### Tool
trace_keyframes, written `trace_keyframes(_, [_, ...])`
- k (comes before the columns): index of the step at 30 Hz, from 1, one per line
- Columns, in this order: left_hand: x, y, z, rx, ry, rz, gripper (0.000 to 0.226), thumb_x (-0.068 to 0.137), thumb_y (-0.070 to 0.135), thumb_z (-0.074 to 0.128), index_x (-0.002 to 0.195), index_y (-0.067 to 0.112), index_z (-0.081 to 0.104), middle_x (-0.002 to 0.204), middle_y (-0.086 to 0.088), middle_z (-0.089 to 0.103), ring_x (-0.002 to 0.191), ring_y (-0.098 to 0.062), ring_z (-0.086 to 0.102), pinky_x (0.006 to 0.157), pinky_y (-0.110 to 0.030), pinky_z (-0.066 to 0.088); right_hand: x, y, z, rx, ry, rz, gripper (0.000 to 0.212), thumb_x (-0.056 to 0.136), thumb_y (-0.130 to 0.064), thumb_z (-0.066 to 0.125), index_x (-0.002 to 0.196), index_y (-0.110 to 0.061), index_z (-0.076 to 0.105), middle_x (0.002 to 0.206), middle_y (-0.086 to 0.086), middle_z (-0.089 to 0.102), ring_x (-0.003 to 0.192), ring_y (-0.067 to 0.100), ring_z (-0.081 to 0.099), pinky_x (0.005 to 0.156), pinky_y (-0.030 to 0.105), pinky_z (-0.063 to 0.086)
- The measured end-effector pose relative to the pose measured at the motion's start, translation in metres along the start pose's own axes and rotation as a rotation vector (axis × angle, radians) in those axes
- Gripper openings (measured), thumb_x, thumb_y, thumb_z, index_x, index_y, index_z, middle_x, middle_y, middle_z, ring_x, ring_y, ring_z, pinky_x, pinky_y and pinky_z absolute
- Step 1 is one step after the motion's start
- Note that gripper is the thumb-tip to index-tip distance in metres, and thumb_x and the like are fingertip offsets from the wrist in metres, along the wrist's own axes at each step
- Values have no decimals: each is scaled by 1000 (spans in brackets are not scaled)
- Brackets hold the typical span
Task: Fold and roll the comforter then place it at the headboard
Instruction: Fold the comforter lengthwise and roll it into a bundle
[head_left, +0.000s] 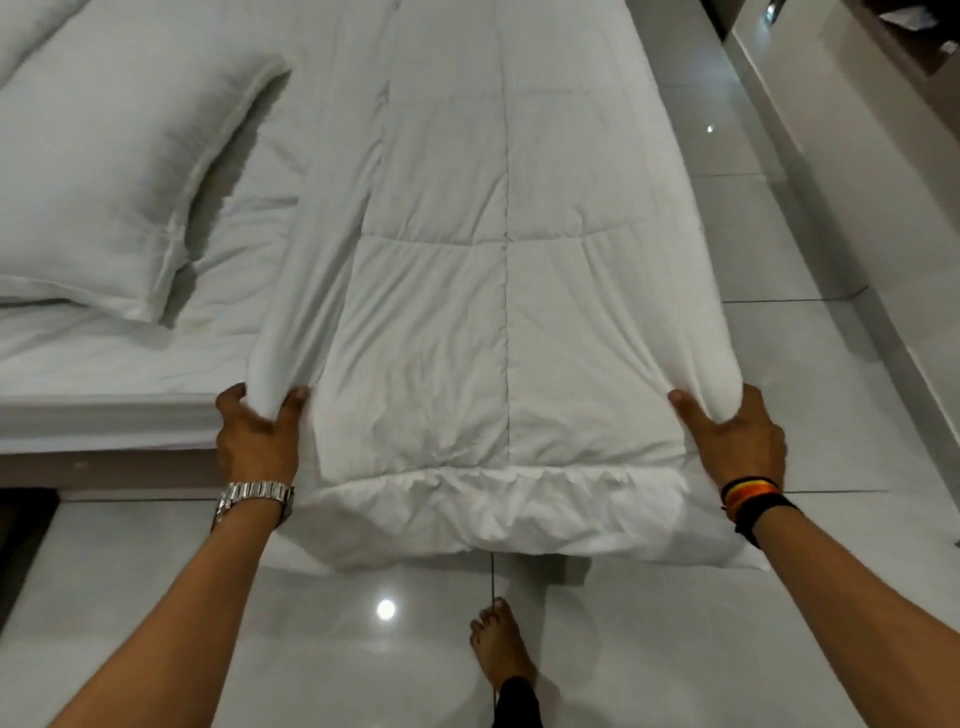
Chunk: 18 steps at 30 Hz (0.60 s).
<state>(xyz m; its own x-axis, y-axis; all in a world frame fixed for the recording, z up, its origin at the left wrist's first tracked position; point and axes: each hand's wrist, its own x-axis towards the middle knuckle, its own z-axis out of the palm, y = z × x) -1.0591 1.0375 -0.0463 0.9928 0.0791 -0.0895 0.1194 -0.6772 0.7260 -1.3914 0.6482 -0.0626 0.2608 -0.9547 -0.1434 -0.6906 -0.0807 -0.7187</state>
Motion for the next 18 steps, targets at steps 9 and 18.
trace_keyframes(9, [-64, -58, -86, 68, -38, -18, 82, 77, 79, 68, 130, 21, 44, 100, -21, 67, 80, -37, 63, 71, -51, 57, -107, 43, -49, 62, -39, 58, 91, 58, -101, 64, 126, -40, 58, 92, -24, 64, 86, 19, 68, 70, 28, 50])
trace_keyframes(18, [-53, -128, -34, 17, -290, -226, 114, 81, 58, 78, 164, 26, 7, 148, -21, 55, 129, -46, 58, 104, -60, 47, -64, 55, 9, 50, -180, 272, 135, 64, -81, 77, 168, -22, 14, 165, 13, 42, 150, 36, 42, 122, 52, 37])
